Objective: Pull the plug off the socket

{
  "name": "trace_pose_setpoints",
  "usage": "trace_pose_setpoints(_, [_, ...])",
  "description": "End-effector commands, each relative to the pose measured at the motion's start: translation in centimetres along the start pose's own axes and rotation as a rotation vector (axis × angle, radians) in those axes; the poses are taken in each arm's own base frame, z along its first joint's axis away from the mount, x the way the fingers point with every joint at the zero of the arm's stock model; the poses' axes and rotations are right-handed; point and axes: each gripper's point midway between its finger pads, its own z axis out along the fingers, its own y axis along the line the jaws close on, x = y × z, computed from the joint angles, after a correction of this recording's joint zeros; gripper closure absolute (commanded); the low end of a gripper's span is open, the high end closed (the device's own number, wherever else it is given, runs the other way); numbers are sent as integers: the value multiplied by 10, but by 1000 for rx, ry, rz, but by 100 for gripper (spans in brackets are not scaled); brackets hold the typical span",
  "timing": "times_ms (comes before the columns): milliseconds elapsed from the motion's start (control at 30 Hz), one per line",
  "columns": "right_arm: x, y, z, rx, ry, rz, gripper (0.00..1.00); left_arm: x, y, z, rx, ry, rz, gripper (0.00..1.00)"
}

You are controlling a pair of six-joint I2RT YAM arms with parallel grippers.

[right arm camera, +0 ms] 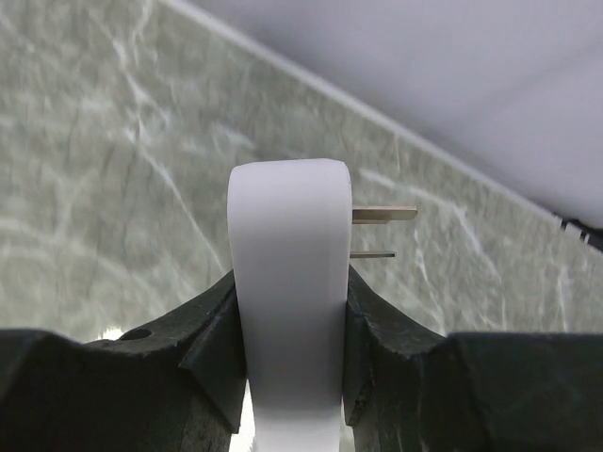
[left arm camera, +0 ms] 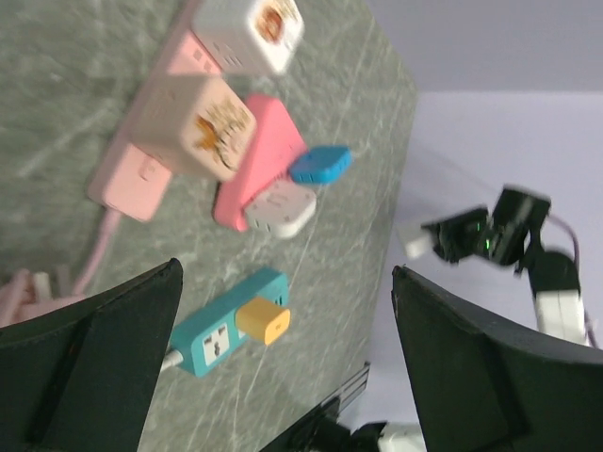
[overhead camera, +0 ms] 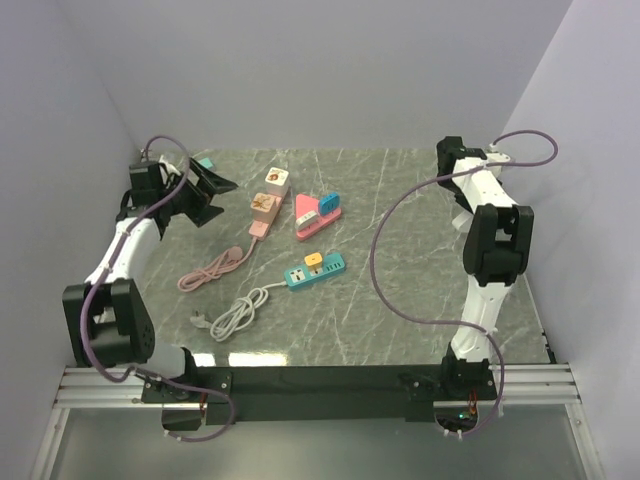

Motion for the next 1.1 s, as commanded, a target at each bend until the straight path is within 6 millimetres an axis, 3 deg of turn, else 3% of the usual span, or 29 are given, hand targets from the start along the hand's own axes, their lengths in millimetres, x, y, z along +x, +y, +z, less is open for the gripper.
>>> trace_pose_setpoints(0, [-18,-10,15,117,-63,-28,99,18,-20,-12,50,6,119,1])
trace_pose_setpoints(167, [-24,13,21,81,-67,-18,99,29,-34,-28,86,-10,176,1])
trace_pose_setpoints(333, [-56,34,16,8,-135,28,99,40,-34,-37,99,-3,188,1])
trace_pose_setpoints(433, [-51,52,30,40,-123,-40,96,47,-32,-42,108,8,186,1])
trace_pose_setpoints(533, [-41,60,38,43,-95,-94,87,54,-27,-44,98,16,177,1])
trace_pose_setpoints(567, [-34,63,40,24,-75,-105,73,54,-27,-45,96,12,179,1])
trace_pose_setpoints(733, [-16,72,40,-65,-30,-129,55,61,-21,-47,94,12,175,1])
trace_pose_setpoints(867, [-18,72,34,-101,-22,-123,44,62,-21,-49,98,4,174,1])
trace_pose_setpoints(1067, [-15,72,25,-156,5,-129,37,65,-15,-48,90,1,172,1])
